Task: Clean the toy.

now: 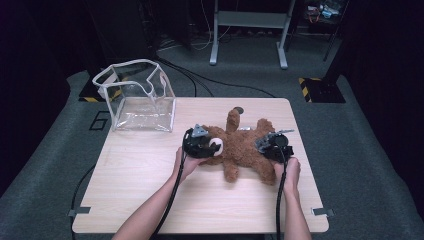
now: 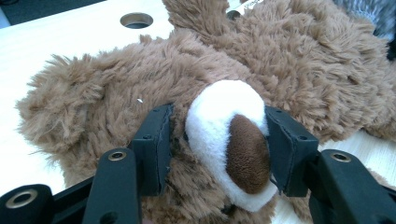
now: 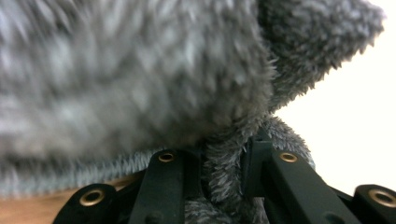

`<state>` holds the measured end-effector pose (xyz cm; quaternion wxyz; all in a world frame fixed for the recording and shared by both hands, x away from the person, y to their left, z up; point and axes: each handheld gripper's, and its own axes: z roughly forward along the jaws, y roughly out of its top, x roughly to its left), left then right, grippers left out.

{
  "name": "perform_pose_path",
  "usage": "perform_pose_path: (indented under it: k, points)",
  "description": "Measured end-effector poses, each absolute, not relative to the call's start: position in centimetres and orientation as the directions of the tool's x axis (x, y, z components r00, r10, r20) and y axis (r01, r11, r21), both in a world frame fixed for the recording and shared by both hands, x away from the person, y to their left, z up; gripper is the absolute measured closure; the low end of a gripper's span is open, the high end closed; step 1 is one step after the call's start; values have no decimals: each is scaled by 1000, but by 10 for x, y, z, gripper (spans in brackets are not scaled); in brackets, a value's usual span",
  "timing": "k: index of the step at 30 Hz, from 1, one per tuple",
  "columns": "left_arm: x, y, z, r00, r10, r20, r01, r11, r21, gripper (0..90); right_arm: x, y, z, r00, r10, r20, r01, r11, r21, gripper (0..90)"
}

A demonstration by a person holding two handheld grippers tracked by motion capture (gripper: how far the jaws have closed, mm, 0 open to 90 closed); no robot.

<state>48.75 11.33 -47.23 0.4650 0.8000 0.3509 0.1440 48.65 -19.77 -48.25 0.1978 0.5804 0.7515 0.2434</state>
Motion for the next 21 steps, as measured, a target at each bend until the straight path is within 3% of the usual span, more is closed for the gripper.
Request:
perform_pose_path:
  k: [7,14,18,21]
  points:
    - [487,115,-472,717,691,-96,429,-329,841,464,475,-209,-470,-218,976,25,766,155,624,736]
    - [487,114,-472,714,694,-95,429,-325,843,464,441,-209,-431,-302,948,98,659,133,740,735]
    - [487,114,-472,714,694,-88,426,-331,842,464,446,-188,-433,-332,942,57,659,188,729,734]
    - [486,113,-472,713,696,-88,426,-330,843,464,456,-180,-446,-300,954,9,689,210,694,736]
